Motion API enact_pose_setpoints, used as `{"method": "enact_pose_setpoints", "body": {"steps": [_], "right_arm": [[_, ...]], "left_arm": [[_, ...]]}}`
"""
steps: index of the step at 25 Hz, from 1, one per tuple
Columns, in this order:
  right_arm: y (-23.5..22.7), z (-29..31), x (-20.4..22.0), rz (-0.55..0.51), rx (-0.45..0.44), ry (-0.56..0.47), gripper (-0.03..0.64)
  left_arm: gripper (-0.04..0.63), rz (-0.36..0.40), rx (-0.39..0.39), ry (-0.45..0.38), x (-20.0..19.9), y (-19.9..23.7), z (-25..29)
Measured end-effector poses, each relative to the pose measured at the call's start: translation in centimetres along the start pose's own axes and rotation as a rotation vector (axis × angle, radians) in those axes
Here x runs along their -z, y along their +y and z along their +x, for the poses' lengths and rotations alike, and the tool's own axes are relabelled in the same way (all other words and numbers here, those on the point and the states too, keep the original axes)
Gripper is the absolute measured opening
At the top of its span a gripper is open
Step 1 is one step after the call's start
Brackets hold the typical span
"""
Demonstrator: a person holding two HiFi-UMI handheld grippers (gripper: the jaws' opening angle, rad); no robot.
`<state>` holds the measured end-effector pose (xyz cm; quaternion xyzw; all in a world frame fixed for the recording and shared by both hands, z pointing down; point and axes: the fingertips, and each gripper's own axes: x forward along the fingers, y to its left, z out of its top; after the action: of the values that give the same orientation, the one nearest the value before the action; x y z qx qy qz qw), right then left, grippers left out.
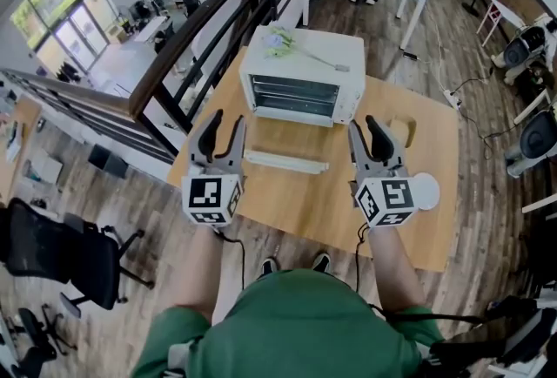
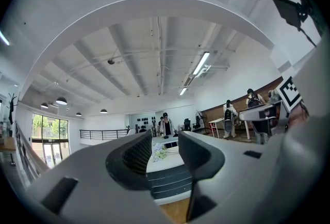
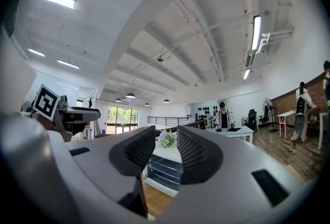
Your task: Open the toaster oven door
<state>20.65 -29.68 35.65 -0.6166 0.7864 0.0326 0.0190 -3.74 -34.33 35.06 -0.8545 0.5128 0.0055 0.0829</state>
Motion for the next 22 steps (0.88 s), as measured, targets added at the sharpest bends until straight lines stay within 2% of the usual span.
{"method": "enact_pose_setpoints", "body": {"steps": [22], "right_arm": [[-1.7, 0.8, 0.7, 0.007, -0.052, 0.012, 0.127]], "left_arm": [[0.170, 0.011, -0.016, 0.019, 0.3, -1.2, 1.6]]}}
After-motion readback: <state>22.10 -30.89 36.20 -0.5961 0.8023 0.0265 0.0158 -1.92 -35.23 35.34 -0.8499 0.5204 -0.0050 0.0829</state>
